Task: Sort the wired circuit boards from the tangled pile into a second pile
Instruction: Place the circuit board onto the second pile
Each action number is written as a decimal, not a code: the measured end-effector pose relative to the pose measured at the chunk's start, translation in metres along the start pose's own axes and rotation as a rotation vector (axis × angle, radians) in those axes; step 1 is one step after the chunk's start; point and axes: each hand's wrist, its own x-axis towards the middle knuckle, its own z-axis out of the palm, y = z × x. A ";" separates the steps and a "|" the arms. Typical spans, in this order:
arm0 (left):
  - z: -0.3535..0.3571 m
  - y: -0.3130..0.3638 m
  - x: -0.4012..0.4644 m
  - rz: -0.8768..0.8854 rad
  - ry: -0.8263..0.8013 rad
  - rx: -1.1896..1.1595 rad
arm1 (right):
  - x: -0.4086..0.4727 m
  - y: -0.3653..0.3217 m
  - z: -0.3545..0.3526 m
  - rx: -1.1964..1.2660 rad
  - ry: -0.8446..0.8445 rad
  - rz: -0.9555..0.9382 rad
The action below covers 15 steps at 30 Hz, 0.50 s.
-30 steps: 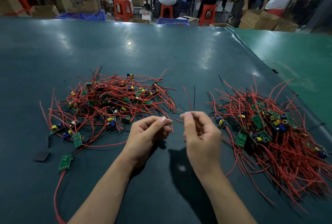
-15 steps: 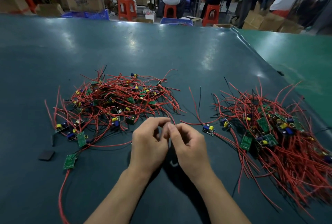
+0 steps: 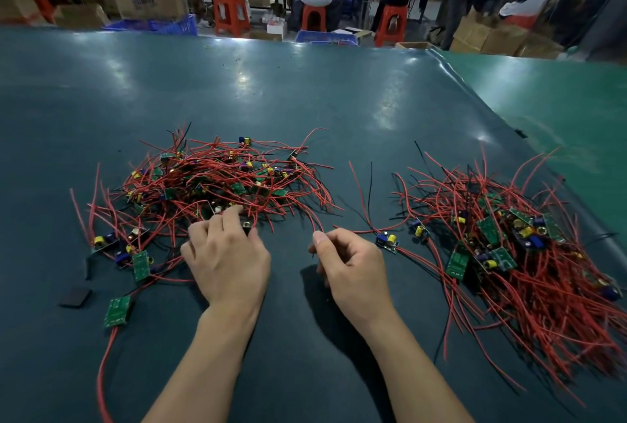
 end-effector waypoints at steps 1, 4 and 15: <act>0.000 0.000 0.000 0.014 0.025 -0.015 | 0.000 0.000 0.000 0.001 0.005 -0.001; -0.002 0.002 -0.003 0.090 0.134 -0.119 | 0.001 0.002 0.000 0.011 0.008 0.010; -0.004 0.021 -0.024 0.870 0.245 -0.744 | 0.000 -0.010 -0.006 0.355 -0.158 -0.024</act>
